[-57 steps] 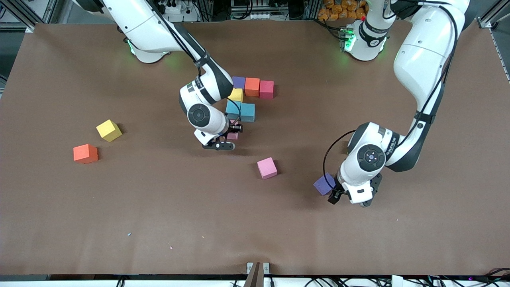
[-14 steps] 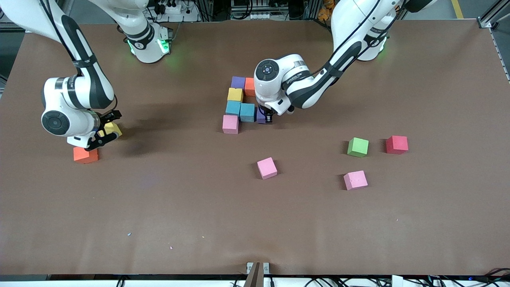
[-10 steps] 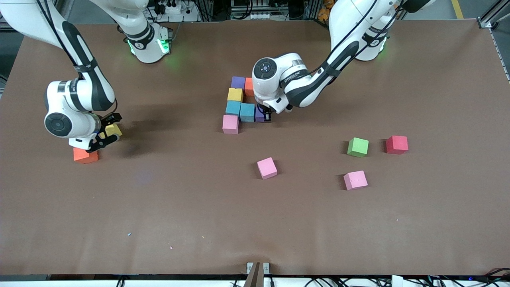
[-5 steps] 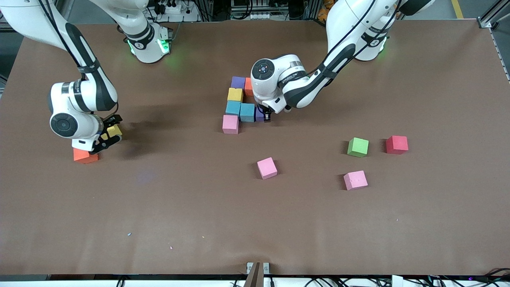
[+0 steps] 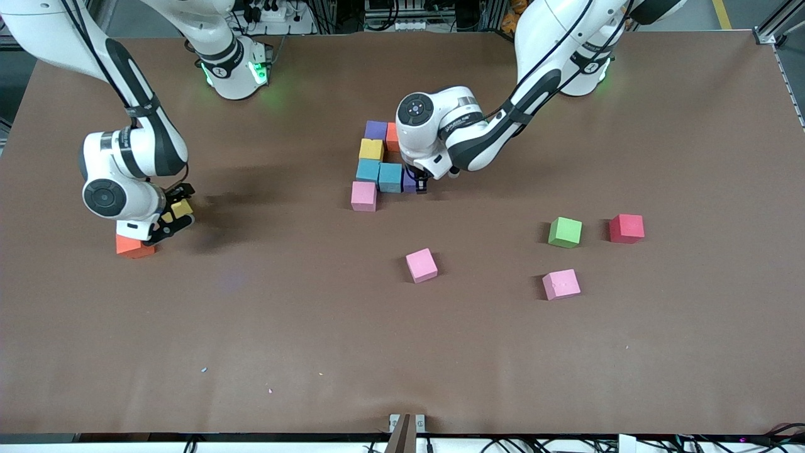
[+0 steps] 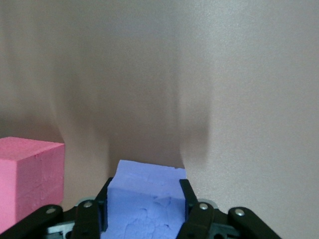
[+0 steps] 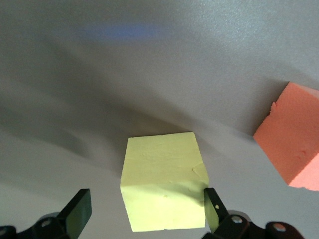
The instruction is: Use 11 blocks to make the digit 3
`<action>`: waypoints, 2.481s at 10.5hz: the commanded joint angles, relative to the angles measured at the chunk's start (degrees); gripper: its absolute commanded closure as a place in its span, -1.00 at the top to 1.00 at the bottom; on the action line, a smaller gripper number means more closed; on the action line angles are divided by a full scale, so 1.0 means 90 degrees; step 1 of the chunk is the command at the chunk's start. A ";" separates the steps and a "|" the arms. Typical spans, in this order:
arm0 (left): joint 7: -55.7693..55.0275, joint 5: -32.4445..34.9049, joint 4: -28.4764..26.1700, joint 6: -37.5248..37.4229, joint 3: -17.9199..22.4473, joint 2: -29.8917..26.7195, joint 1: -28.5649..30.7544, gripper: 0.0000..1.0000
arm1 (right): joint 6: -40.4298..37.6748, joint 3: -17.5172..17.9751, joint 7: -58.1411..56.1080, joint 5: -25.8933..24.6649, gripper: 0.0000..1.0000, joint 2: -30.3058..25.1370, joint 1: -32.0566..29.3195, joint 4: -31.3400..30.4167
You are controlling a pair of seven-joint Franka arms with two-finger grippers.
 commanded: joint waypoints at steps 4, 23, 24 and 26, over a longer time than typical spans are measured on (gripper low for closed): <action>-0.2121 0.0550 0.0050 0.0083 -0.0012 0.0048 -0.0107 -1.00 | -0.0085 0.0024 -0.0035 -0.0196 1.00 0.0021 -0.0034 0.0089; -0.2229 0.0560 0.0089 0.0132 -0.0012 0.0068 -0.0224 1.00 | -0.0319 0.0444 0.0799 0.1589 -1.00 0.0479 0.0412 0.0850; -0.2220 0.0560 0.0079 0.0093 -0.0012 0.0000 -0.0224 1.00 | -0.0271 0.0454 0.1298 0.1726 -1.00 0.0499 0.0744 0.0889; -0.2190 0.0560 0.0040 -0.0160 -0.0061 -0.0243 -0.0205 1.00 | -0.0231 0.0444 0.1585 0.2698 -1.00 0.0557 0.1243 0.1025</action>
